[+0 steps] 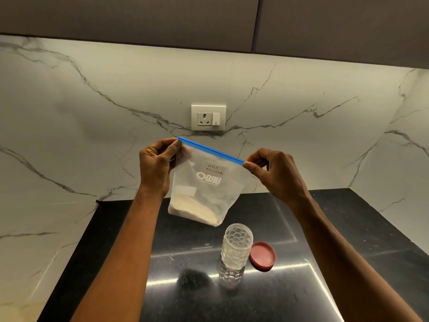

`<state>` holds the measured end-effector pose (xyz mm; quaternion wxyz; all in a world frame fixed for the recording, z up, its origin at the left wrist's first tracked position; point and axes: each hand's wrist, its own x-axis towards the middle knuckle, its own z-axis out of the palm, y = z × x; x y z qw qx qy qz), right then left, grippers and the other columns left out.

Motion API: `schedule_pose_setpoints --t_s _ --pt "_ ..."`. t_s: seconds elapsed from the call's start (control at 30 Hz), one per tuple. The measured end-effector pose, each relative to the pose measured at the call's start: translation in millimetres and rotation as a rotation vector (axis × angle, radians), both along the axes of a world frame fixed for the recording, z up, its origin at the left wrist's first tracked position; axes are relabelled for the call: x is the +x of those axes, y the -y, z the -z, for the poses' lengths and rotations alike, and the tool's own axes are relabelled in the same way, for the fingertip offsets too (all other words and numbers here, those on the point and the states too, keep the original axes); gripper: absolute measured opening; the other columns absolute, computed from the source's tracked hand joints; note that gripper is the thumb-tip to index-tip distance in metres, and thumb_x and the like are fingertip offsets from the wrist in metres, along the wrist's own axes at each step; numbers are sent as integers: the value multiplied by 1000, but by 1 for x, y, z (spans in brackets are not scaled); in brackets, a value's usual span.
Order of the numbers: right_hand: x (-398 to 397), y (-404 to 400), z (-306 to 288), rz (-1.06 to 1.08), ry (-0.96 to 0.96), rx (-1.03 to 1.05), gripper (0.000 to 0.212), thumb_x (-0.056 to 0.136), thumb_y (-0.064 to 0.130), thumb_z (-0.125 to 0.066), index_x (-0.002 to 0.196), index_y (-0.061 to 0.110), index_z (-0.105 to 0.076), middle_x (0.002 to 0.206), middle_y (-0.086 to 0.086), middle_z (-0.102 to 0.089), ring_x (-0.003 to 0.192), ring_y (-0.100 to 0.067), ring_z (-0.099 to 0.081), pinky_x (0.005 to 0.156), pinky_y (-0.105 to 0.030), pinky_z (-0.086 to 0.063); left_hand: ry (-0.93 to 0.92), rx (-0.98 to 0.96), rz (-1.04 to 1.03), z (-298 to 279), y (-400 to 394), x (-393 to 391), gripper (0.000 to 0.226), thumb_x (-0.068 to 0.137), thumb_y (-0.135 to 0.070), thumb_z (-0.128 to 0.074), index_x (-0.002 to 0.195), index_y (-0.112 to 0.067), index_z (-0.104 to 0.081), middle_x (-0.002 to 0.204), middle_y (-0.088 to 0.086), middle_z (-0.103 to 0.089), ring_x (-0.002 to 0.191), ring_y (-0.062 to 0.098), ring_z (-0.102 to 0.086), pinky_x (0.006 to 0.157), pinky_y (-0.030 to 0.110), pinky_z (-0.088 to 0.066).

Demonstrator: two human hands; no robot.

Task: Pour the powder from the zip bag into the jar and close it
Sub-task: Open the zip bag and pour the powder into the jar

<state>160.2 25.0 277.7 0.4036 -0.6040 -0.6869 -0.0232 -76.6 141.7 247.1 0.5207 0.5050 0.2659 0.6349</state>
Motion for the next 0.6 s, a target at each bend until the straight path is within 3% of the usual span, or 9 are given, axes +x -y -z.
schedule_pose_setpoints --t_s 0.3,0.4,0.5,0.6 --pt "12 6 1 2 -33 54 21 86 24 -71 94 5 -69 81 0 -68 59 5 -58 60 0 -43 11 -1 43 -2 3 8 9 96 -9 -62 97 -12 -71 87 -2 -75 85 17 -73 77 32 -63" --pt "13 7 2 -12 -151 77 15 90 26 -67 96 12 -65 84 5 -66 68 7 -61 56 -7 -47 42 -17 66 -2 5 11 11 97 -8 -60 98 -12 -70 92 3 -73 89 19 -72 78 33 -62" --pt "9 5 -4 -62 -303 111 8 93 23 -63 95 16 -62 86 7 -66 80 -1 -64 66 -14 -54 37 4 81 -5 7 10 11 97 -9 -59 99 -14 -69 96 3 -72 94 20 -72 83 34 -62" --pt "9 4 -19 -99 -394 170 10 93 21 -63 97 11 -63 83 -1 -68 76 -6 -64 71 -15 -53 -39 52 59 -14 9 7 9 94 -11 -62 100 -13 -68 95 -1 -74 95 18 -73 85 33 -62"
